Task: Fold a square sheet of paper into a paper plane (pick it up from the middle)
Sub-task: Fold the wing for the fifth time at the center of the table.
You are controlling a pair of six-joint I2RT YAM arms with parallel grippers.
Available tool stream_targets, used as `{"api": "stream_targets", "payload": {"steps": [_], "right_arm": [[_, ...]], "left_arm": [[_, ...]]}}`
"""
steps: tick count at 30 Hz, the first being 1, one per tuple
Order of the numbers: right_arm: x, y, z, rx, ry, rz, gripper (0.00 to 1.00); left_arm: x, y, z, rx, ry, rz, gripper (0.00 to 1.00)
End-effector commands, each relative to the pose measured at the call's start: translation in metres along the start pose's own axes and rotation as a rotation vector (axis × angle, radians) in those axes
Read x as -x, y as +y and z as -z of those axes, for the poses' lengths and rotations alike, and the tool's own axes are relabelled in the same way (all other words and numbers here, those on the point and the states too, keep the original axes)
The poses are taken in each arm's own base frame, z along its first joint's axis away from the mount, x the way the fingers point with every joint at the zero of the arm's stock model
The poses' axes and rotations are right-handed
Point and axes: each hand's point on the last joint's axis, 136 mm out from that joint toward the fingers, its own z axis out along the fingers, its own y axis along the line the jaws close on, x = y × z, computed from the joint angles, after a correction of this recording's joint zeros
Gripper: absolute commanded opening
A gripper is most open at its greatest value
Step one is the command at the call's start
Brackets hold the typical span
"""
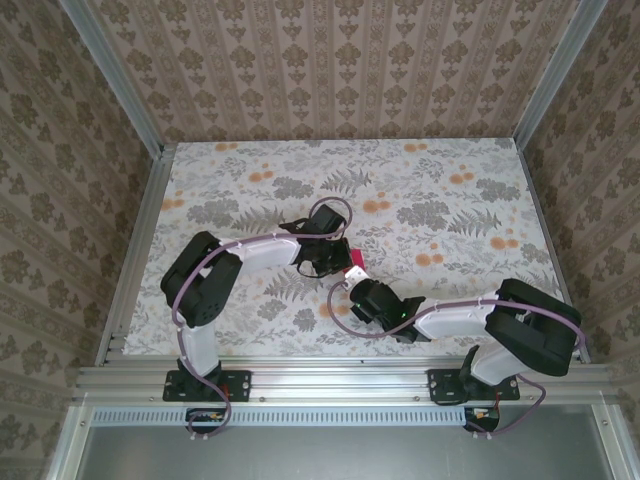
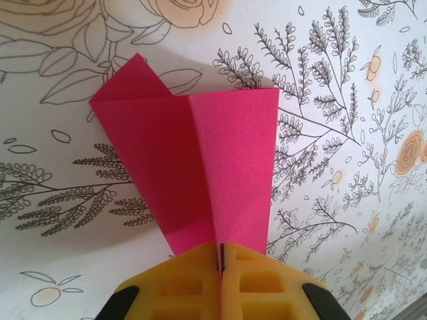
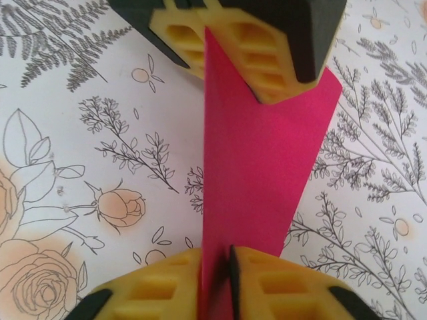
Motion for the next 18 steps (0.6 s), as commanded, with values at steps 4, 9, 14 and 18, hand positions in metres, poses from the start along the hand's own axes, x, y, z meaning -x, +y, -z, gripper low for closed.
{"api": "stream_targets", "payload": {"steps": [4,9,14,18], "right_arm": [[0.003,0.001,0.0,-0.006,0.008,-0.054,0.13],[0.003,0.005,0.0,0.016,0.014,-0.1,0.26],[0.014,0.003,0.008,0.029,-0.024,-0.124,0.34],[0.02,0.001,0.014,0.035,-0.05,-0.119,0.36]], "left_arm": [[0.004,0.0,0.001,0.014,0.007,-0.019,0.08],[0.004,0.001,0.003,0.018,0.006,-0.022,0.08],[0.003,0.004,0.002,0.025,0.01,-0.02,0.08],[0.002,0.005,0.001,0.029,0.01,-0.019,0.08]]}}
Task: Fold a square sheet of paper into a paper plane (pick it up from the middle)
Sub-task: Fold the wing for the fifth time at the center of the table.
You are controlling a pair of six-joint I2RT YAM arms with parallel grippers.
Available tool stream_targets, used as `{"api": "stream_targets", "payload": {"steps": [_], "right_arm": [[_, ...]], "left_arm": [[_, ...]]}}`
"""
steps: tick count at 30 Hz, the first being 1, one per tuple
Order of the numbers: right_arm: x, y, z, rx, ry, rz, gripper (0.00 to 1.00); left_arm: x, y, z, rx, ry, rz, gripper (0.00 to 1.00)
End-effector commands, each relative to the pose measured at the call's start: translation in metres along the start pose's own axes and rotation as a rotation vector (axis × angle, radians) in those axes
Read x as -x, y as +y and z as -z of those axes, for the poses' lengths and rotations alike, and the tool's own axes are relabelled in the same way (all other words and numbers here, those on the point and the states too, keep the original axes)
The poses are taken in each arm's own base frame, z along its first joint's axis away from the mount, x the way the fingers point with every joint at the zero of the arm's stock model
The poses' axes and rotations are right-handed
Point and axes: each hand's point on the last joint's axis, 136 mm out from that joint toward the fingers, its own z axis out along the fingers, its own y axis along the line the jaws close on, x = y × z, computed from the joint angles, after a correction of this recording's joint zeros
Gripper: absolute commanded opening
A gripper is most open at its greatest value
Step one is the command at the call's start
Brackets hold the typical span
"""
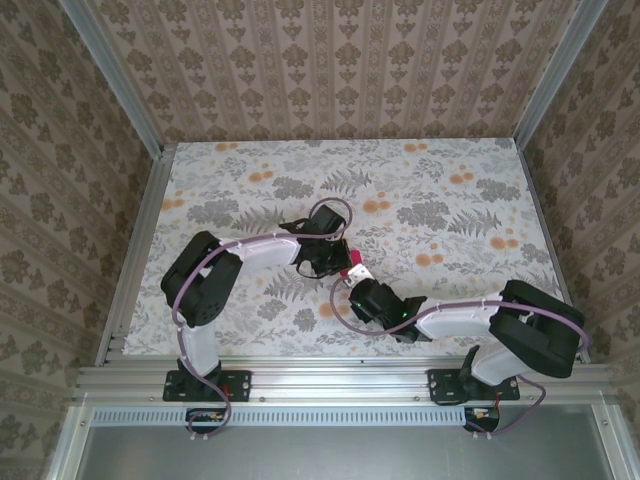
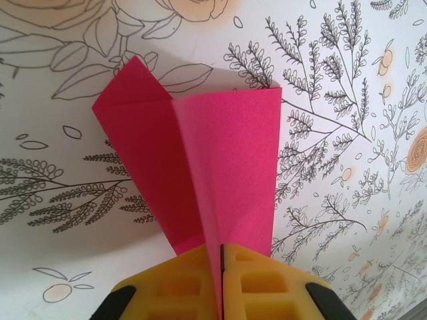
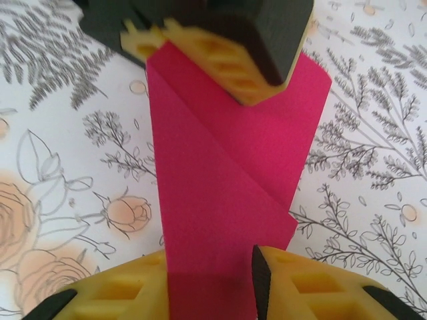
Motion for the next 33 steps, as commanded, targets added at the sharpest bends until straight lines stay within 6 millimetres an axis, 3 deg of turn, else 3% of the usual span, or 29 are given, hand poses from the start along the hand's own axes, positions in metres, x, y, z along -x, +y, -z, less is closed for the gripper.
{"api": "stream_targets", "payload": {"steps": [1,3,9,19,27,33], "right_arm": [[0.014,0.003,0.007,0.018,-0.034,-0.009,0.36],[0.021,0.001,0.013,0.023,-0.063,-0.017,0.35],[0.007,0.002,0.003,0.008,-0.01,-0.003,0.33],[0.005,0.001,0.0,-0.006,-0.002,-0.008,0.14],[0.006,0.008,0.001,0.03,0.005,-0.031,0.21],[0.006,0.011,-0.001,0.05,0.007,-0.044,0.08]], "left_arm": [[0.004,0.001,0.001,0.014,0.004,-0.012,0.08],[0.004,-0.001,0.001,0.011,0.005,-0.013,0.08],[0.004,-0.002,0.001,0.006,0.007,-0.014,0.08],[0.004,-0.002,0.002,0.01,0.005,-0.016,0.08],[0.005,-0.002,0.003,0.013,0.005,-0.018,0.08],[0.004,-0.001,0.002,0.016,0.007,-0.018,0.08]]}}
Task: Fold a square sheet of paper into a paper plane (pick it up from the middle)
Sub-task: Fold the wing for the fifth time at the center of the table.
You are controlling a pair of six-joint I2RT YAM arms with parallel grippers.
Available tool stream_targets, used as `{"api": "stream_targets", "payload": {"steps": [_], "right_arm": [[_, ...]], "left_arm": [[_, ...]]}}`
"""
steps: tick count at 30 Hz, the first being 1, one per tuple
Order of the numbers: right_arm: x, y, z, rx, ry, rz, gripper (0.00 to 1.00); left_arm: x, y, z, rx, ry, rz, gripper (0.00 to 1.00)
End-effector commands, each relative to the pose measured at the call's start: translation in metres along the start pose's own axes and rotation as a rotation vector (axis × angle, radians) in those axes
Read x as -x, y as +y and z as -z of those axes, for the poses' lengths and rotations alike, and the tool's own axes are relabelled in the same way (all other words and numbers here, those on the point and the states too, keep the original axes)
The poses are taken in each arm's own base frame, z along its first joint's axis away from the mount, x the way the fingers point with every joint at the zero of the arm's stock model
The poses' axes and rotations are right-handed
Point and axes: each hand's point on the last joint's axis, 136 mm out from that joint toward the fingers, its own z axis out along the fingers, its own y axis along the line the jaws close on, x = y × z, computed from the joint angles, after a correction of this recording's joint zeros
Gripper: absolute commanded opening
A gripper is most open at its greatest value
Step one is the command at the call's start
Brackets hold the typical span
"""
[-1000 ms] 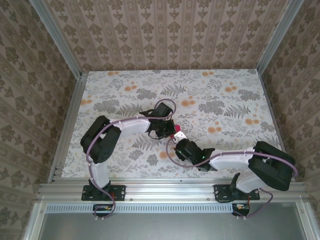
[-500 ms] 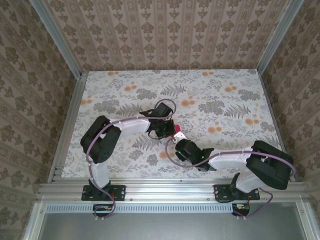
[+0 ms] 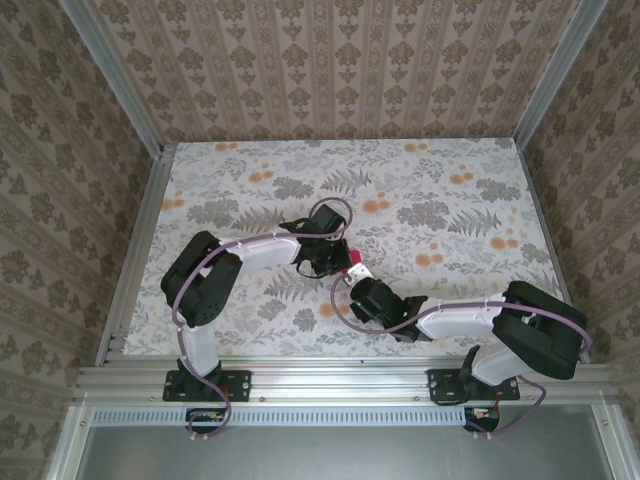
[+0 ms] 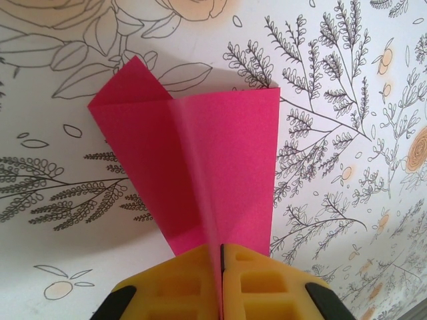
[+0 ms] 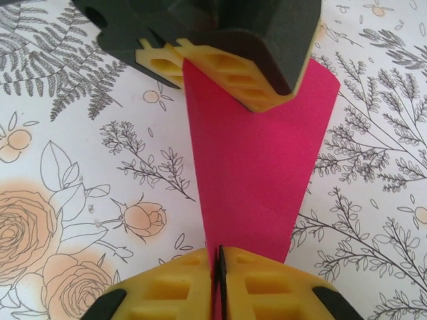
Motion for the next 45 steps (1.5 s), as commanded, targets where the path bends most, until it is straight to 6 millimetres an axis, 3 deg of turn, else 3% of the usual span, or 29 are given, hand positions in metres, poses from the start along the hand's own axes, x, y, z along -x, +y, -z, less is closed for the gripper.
{"api": "stream_targets", "payload": {"steps": [1,5,12,16,24,30,32,38,41,45], "right_arm": [[0.003,0.006,-0.002,0.021,0.008,-0.017,0.06],[-0.004,0.004,-0.006,0.055,0.038,-0.095,0.0],[-0.002,0.019,-0.01,0.268,0.021,-0.347,0.0],[0.001,0.022,-0.011,0.354,-0.003,-0.485,0.0],[-0.001,0.006,-0.018,0.413,-0.015,-0.746,0.0],[0.004,-0.001,-0.016,0.452,-0.012,-0.825,0.0],[0.004,-0.003,-0.017,0.461,0.003,-0.86,0.0],[0.0,-0.001,-0.021,0.512,0.069,-0.923,0.0],[-0.002,0.0,-0.022,0.516,0.082,-0.922,0.0],[-0.002,0.0,-0.022,0.513,0.082,-0.902,0.0]], "left_arm": [[0.004,-0.001,0.002,0.011,0.003,-0.017,0.08],[0.005,-0.002,0.005,0.008,-0.007,-0.022,0.15],[0.011,-0.002,0.029,-0.008,-0.076,-0.038,0.48],[0.013,-0.003,0.048,-0.015,-0.128,-0.054,0.6],[0.005,0.004,0.065,-0.014,-0.175,-0.088,0.58],[-0.007,-0.003,0.057,-0.034,-0.15,-0.147,0.44],[-0.01,-0.005,0.051,-0.038,-0.137,-0.152,0.44],[-0.008,-0.02,0.036,-0.084,-0.117,-0.151,0.52],[-0.003,-0.026,0.033,-0.091,-0.123,-0.152,0.61],[0.005,-0.021,0.031,-0.086,-0.127,-0.095,0.72]]}}
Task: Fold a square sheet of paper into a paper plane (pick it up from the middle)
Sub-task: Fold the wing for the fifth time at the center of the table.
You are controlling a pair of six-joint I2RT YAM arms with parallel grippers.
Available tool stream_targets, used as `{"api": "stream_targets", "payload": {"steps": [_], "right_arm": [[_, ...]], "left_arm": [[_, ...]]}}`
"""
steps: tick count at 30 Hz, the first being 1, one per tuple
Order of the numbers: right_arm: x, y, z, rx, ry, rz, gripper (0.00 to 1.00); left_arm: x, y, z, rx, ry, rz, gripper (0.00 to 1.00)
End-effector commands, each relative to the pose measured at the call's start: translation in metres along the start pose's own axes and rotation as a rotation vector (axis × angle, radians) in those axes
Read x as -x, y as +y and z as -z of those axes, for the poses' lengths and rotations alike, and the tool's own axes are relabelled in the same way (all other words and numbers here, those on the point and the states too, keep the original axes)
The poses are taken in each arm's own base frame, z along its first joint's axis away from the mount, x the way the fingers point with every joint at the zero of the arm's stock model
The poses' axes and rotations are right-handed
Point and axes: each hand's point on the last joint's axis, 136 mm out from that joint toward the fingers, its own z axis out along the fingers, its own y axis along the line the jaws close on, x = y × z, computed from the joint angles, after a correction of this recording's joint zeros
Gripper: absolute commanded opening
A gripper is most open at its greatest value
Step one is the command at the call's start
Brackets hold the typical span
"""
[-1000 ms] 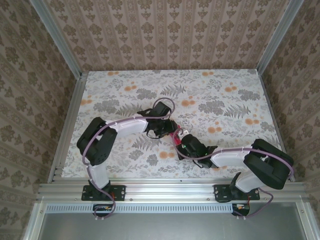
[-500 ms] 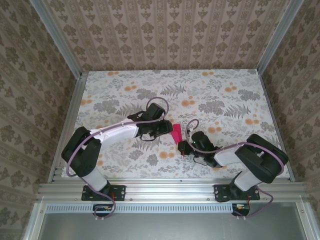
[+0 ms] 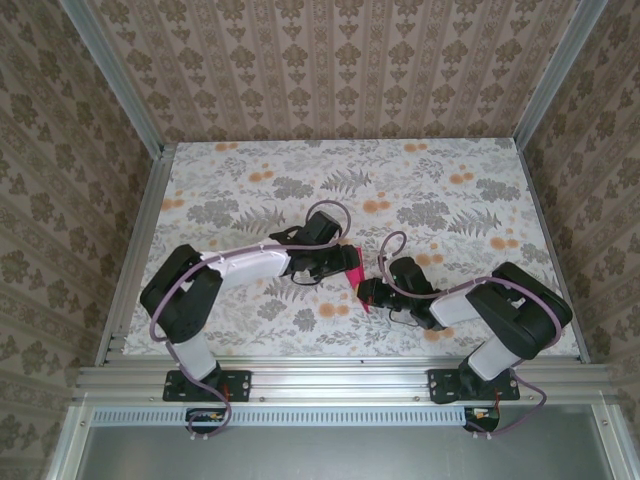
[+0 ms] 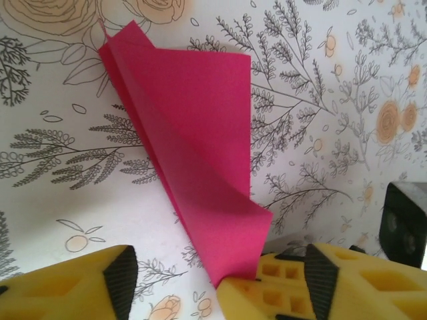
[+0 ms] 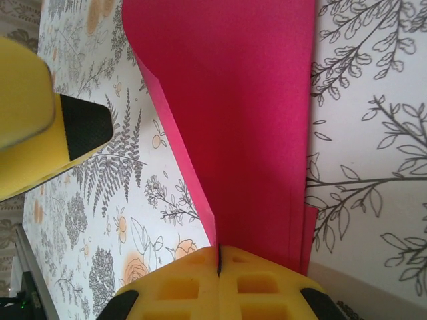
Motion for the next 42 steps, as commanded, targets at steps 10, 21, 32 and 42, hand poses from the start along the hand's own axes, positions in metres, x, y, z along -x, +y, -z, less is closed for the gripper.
{"api": "stream_targets", "payload": {"steps": [10,21,32,42], "right_arm": [[0.001,0.01,0.001,0.024,0.019,0.103,0.01],[0.003,0.013,0.011,-0.068,0.034,0.289,0.05],[0.0,0.016,0.013,-0.143,0.028,0.432,0.09],[-0.004,0.017,0.023,-0.233,0.024,0.588,0.28]], "left_arm": [[0.019,0.004,-0.011,0.031,0.02,0.109,0.81],[0.013,0.008,-0.029,0.048,0.073,0.159,0.67],[0.012,0.009,-0.027,0.056,0.08,0.158,0.38],[0.01,0.011,-0.026,0.061,0.088,0.158,0.15]]}}
